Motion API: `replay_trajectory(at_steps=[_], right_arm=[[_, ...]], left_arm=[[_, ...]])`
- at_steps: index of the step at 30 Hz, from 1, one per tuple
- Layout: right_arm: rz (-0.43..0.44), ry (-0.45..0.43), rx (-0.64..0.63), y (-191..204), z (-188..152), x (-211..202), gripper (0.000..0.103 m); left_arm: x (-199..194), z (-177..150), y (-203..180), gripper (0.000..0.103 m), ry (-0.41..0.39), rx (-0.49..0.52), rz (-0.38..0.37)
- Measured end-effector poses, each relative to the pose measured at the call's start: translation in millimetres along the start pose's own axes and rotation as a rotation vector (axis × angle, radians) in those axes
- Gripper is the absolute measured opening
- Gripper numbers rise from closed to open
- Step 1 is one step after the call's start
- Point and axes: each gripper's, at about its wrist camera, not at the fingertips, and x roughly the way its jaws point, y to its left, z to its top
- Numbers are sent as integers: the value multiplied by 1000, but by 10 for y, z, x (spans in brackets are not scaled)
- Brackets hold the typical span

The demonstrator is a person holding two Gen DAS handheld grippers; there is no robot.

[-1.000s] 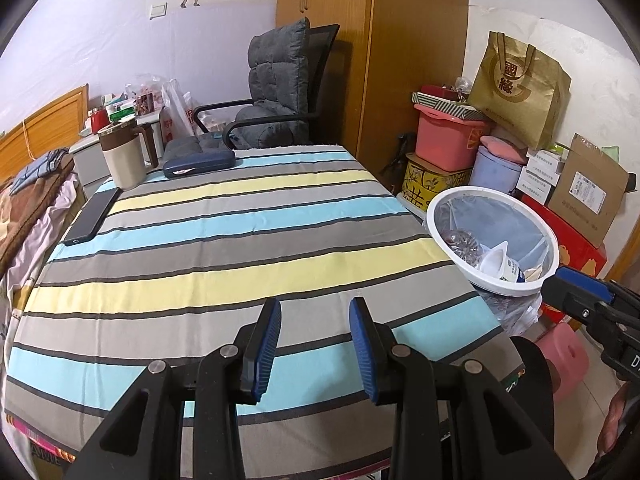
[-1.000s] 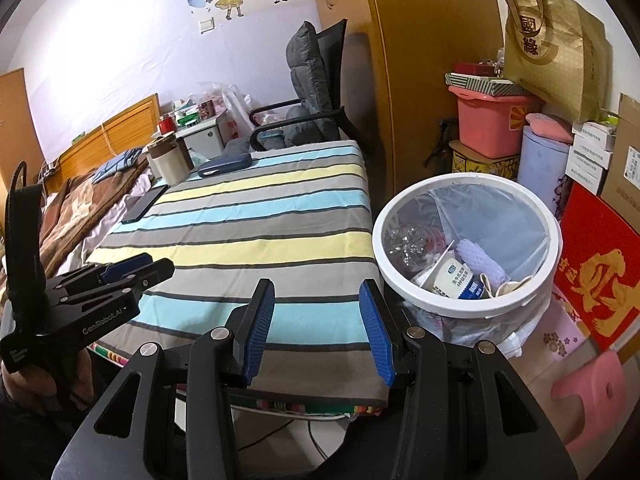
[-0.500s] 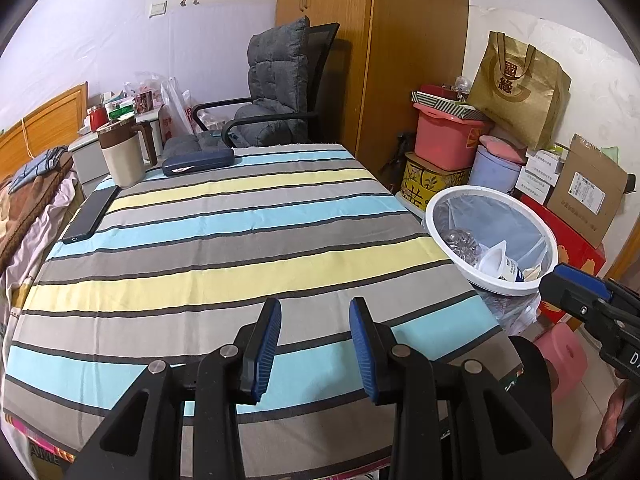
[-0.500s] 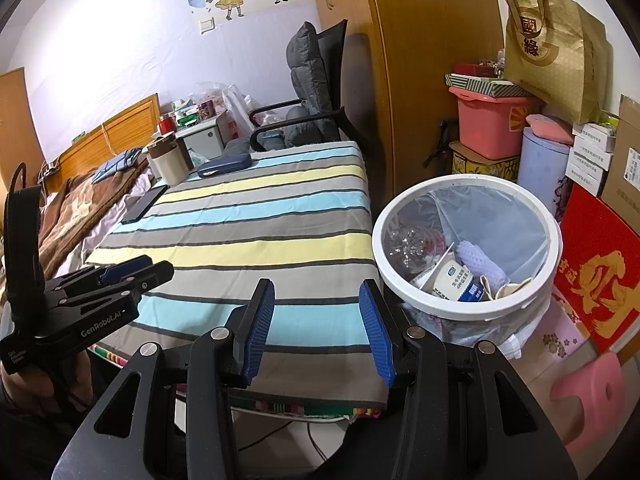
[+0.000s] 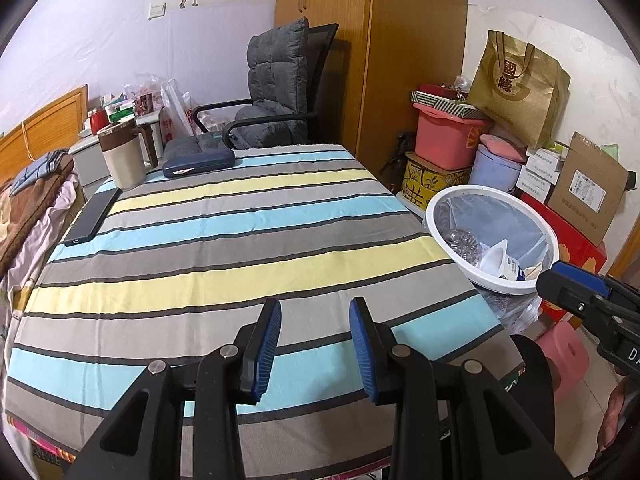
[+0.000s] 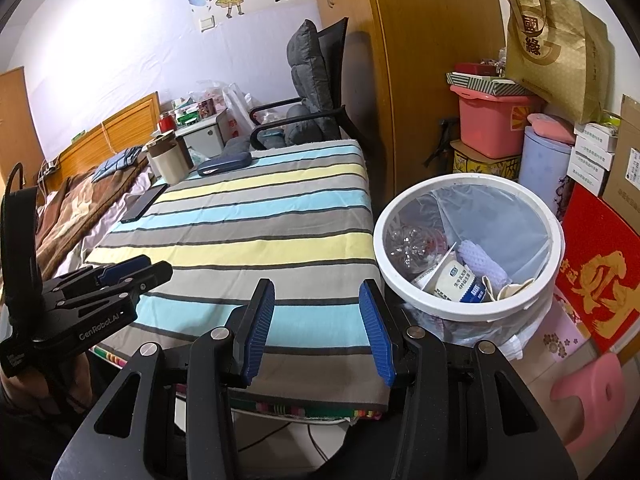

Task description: Collect trash

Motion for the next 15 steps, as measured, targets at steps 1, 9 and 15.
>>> replay_trajectory(at_steps=[1,9,15], right_arm=[[1,0,0,0,-1,0,47],[1,0,0,0,3,0,47],[1,5,1,1,-6,19,47]], left_arm=[[3,1,2,35,1,0,-1],[0,1,7,35,-1,1,0],[-7,1,14,35,1,0,0]])
